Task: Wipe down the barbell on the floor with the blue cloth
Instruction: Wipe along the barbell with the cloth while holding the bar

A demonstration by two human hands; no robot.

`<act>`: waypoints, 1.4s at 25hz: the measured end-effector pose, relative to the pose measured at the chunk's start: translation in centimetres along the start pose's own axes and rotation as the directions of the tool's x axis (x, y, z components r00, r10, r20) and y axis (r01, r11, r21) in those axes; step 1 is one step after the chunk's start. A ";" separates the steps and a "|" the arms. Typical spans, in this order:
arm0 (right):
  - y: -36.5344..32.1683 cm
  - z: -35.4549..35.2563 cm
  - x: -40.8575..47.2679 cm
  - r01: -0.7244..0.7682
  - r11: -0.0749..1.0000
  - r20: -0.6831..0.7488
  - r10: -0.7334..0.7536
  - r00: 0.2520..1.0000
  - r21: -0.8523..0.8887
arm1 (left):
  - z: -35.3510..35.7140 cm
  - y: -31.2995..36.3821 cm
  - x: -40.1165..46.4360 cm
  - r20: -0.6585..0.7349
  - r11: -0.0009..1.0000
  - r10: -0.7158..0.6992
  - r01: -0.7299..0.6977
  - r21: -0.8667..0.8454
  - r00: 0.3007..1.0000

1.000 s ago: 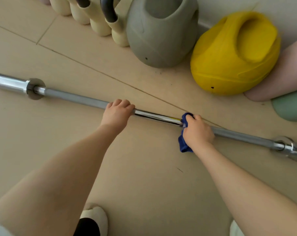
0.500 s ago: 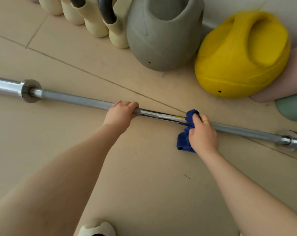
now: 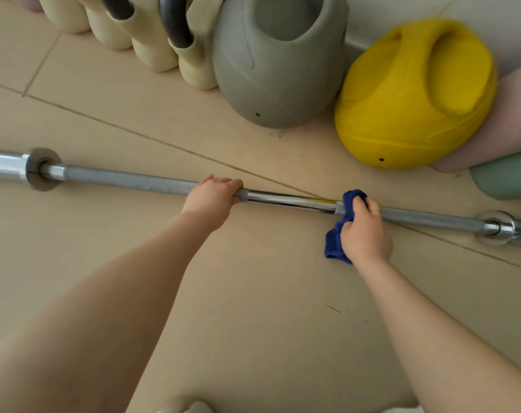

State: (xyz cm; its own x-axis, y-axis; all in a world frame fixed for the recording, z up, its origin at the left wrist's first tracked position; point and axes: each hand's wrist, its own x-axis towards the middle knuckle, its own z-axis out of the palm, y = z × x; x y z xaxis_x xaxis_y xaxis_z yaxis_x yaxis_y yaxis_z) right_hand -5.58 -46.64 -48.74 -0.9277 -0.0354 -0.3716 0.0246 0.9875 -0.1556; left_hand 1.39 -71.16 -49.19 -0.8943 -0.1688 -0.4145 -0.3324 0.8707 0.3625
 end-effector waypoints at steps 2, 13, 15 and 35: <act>-1.3 0.5 -0.5 0.041 0.999 0.026 -0.042 0.999 0.018 | -0.1 -0.2 0.2 0.032 1.000 -0.004 0.003 0.005 0.999; -5.2 1.2 -1.3 0.306 0.951 0.103 -0.300 0.948 -0.048 | 0.0 -0.6 1.1 0.076 1.000 0.021 -0.021 0.002 0.997; -4.4 0.3 0.3 0.236 0.970 0.093 -0.230 0.969 -0.064 | 0.1 -0.6 1.2 0.064 1.000 0.013 -0.012 -0.018 0.998; -8.5 2.5 -0.1 0.180 0.982 0.048 -0.178 0.983 -0.053 | -1.2 -1.0 3.1 0.043 0.995 -0.071 0.074 -0.072 0.997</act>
State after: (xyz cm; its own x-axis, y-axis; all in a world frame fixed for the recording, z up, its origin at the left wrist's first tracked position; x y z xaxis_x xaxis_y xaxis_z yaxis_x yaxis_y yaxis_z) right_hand -4.76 -55.44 -49.61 -0.8985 -0.2175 -0.3813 -0.1626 0.9718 -0.1711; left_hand -1.42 -73.12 -49.81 -0.8549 -0.2101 -0.4743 -0.4180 0.8204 0.3900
